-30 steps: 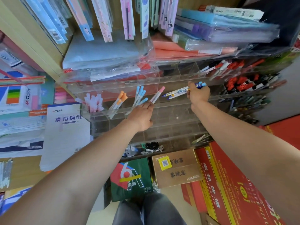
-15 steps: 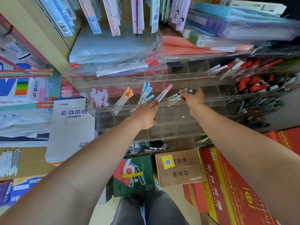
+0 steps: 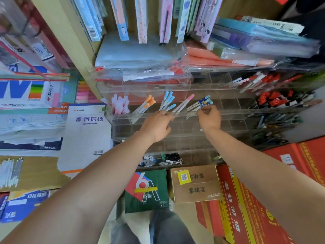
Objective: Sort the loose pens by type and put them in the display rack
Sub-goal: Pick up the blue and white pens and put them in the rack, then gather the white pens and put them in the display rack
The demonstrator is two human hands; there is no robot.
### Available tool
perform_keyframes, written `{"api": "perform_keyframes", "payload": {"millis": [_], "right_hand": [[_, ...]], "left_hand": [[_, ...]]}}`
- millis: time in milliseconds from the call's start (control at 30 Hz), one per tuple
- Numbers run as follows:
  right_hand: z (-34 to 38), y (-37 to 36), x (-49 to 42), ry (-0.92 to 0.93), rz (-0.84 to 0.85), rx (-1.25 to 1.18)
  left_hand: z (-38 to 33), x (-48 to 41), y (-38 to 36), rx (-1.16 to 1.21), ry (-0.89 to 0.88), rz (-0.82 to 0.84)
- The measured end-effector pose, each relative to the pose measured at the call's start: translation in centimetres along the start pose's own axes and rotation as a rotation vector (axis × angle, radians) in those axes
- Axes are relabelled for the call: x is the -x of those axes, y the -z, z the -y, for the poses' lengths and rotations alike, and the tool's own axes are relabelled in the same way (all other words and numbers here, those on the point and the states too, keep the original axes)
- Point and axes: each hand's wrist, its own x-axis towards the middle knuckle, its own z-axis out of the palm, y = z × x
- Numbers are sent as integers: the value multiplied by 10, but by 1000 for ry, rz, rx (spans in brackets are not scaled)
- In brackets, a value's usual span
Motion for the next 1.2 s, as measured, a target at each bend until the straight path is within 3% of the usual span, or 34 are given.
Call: {"api": "perform_keyframes", "payload": {"millis": [233,433,633,800,1000,1200], "right_hand": [[22,-88,102,295,412,263],[51,-223,231,517,588,443],[59,-365,359,504,754,465],[53,-471,426,538,910,529],[43,-576,451,554,1005,718],[30,-656,443,535,1068,883]], "left_hand": [[81,93,6,34,98,-104],[214,238,-2,86,273,-49],[353,390,-16,100,403,54],[452,467,-39,134,567,132],[539,512,-77,266,730,178],[615,525,-105,289,781,167]]}}
